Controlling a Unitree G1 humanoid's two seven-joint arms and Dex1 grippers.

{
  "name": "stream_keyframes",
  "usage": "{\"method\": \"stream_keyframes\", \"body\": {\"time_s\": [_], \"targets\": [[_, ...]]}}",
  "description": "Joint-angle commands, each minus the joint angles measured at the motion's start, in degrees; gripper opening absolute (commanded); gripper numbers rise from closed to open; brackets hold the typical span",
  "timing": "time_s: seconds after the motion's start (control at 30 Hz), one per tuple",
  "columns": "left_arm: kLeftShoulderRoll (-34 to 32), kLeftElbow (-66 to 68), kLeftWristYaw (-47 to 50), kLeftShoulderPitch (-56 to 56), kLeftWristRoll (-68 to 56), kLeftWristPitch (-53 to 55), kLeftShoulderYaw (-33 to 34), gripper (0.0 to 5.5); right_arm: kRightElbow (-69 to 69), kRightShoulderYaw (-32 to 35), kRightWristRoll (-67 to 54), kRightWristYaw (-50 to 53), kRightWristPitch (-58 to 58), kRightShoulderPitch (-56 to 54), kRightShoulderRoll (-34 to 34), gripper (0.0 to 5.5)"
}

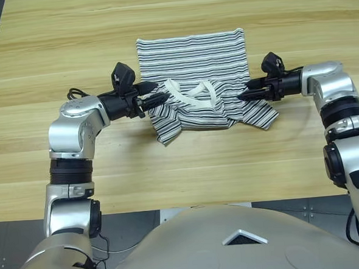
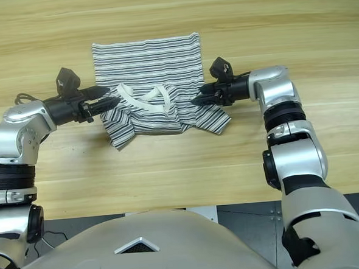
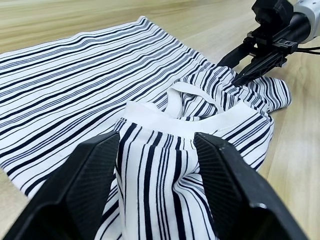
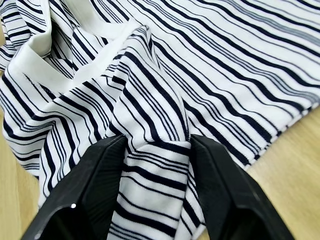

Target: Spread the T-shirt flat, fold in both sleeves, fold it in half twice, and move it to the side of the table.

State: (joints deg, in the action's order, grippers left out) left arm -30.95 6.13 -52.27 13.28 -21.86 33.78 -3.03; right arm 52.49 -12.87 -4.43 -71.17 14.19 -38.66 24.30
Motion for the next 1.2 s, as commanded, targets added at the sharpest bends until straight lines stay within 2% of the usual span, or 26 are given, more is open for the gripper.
{"method": "stream_keyframes", "body": {"time_s": [0.03,0.13,0.27,0.43,0.53,0.73,0.87,1.2], "targets": [[-1.0,2.1,1.6,0.8,3.0,-0.3,-1.0,2.78,1.7,0.3,1.0,0.2,-0.4,-1.5,-1.2,2.33],[-0.9,2.9,1.6,0.3,4.5,-0.8,-2.0,2.78,2.3,0.8,1.0,-0.4,-0.6,-1.9,-1.2,2.33],[-0.7,4.1,1.9,-0.1,6.6,-2.3,-3.2,2.82,2.6,0.8,1.4,-0.9,-1.1,-1.9,-1.2,1.65],[-0.5,3.2,2.0,-1.1,6.7,-3.2,-2.9,1.96,3.0,0.5,2.3,-0.9,-2.3,-2.0,-1.3,0.71],[-0.5,3.0,2.2,-1.5,6.6,-3.3,-2.8,1.66,3.1,0.2,3.2,-0.9,-3.4,-2.3,-1.2,0.2],[-0.2,3.0,2.5,-1.8,6.8,-3.8,-2.9,1.66,4.2,0.0,5.1,0.0,-6.5,-2.8,-0.7,0.2],[0.0,2.9,2.7,-2.0,6.8,-3.9,-2.9,1.66,5.0,0.1,5.9,0.1,-8.5,-3.1,-0.6,1.05],[1.0,3.3,3.4,-2.6,6.8,-4.7,-3.1,1.66,2.6,1.2,4.8,-1.7,-8.5,-3.6,-1.0,1.07]]}}
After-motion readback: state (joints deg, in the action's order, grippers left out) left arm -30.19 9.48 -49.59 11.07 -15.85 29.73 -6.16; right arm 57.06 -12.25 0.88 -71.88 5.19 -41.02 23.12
